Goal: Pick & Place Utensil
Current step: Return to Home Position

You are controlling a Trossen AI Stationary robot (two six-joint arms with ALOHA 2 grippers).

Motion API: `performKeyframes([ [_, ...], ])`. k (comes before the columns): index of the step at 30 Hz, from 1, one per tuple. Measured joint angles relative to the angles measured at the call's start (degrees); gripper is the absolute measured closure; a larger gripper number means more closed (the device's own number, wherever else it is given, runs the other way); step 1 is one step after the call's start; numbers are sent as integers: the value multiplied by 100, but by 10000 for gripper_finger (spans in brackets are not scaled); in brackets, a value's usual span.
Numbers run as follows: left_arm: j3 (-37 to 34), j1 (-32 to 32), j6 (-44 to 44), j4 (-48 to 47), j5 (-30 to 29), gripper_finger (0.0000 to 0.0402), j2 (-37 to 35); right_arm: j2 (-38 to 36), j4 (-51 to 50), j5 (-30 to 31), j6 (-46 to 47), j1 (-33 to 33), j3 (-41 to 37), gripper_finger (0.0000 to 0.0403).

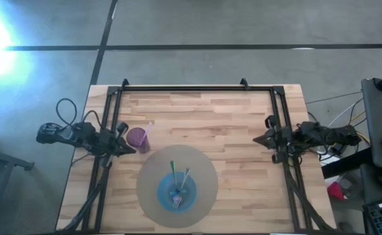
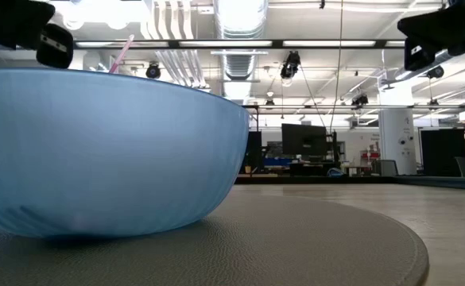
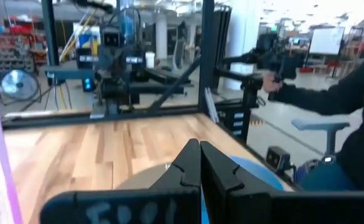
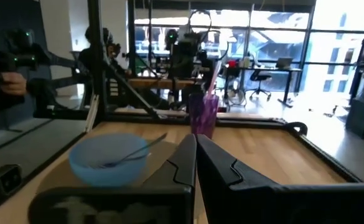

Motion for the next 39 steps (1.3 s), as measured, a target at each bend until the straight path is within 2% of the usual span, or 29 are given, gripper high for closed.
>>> performKeyframes([
  [8, -363, 0, -107, 630, 222, 401, -13, -64, 267, -114, 129, 1, -306, 394],
  [16, -497, 0, -150, 814, 469, 401, -13, -80, 483, -127, 327, 1, -650, 394],
  [23, -675, 0, -153, 1025, 468, 401, -13, -75, 744, -125, 432, 1, -931, 394],
  [32, -1222, 0, -148, 1937, 339, 402, -13, -77, 764, -125, 459, 1, -931, 394],
  [39, -1221, 4, -135, 2028, 126, 401, -11, -77, 816, -104, 473, 1, -929, 394],
])
